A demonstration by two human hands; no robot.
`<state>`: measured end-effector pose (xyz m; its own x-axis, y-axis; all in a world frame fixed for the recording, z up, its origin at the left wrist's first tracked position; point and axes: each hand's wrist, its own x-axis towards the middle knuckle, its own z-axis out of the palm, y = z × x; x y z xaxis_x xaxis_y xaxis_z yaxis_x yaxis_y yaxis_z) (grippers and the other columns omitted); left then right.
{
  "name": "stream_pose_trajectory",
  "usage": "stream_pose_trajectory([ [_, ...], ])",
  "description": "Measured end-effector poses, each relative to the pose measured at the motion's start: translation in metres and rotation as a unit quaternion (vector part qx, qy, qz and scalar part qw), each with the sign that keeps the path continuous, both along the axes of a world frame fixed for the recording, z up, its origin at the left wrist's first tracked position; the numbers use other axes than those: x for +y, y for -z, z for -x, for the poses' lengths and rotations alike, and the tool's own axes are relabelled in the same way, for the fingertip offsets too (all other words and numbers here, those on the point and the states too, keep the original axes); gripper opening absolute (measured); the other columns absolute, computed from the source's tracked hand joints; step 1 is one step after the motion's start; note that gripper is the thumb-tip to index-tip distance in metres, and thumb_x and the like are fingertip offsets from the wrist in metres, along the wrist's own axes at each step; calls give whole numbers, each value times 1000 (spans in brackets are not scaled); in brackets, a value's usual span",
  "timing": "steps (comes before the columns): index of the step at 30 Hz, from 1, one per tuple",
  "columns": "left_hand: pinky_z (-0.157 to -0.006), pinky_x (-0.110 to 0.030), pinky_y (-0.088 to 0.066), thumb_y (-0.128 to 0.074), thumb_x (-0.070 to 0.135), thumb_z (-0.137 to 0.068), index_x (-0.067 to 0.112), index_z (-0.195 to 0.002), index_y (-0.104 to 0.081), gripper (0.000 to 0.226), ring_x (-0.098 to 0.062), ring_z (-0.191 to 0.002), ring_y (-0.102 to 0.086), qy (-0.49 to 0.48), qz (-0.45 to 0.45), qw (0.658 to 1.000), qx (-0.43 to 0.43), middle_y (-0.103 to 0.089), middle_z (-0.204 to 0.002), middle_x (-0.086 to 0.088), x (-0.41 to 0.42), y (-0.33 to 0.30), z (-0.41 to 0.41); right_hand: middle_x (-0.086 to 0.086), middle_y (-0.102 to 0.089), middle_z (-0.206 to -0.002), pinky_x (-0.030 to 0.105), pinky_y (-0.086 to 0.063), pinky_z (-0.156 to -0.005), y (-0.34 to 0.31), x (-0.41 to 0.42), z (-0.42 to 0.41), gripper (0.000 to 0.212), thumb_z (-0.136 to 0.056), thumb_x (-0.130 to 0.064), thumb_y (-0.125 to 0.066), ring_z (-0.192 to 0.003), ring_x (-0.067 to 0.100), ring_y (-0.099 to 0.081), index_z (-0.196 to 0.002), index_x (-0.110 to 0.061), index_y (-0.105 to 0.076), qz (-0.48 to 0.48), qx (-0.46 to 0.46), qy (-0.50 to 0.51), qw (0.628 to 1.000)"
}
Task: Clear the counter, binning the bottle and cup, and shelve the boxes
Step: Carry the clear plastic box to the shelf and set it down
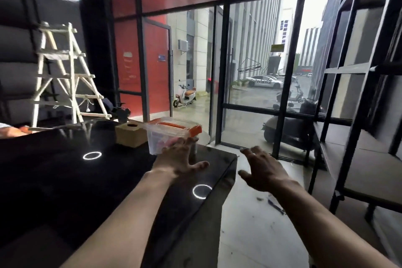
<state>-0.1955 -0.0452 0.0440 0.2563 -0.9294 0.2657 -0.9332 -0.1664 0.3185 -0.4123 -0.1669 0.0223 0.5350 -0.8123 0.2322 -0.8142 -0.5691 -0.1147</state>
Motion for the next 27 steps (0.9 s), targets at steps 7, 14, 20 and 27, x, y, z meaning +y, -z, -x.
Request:
stream_pose_trajectory([
  [7,-115,-57,-39,-66,64,-85,35,-157,-25,88,-38,-144,-39,-39,71,989,123,-31,-162,-10,-15,-1,-140,9,-48,-147,38,-42,-103,-5,-12,-131,65,-88,-45,-66,-133,30,-49,-146,-26,-43,-79,-199,28,976],
  [14,-113,-62,-39,-65,75,-75,32,-157,-28,99,-40,-141,-40,-49,114,927,353,-26,-163,-12,-66,13,-240,16,-56,-143,50,-47,-104,12,-37,-229,83,-77,-66,-62,-126,34,-56,-145,-21,-45,-241,-448,118,853],
  [20,-118,-60,-32,-66,78,-74,36,-159,-19,106,-36,-151,-30,-13,129,852,507,-21,-169,-5,-112,32,-275,15,-49,-148,56,-45,-105,16,-63,-267,86,-82,-64,-62,-129,33,-52,-150,-16,-38,-291,-566,149,757],
  [27,-111,-58,-44,-67,72,-79,28,-154,-39,91,-36,-134,-53,-16,107,822,558,-49,-155,-11,-143,49,-291,10,-57,-135,57,-48,-102,29,-77,-281,109,-51,-75,-62,-119,33,-58,-147,-28,-43,-258,-563,151,771],
])
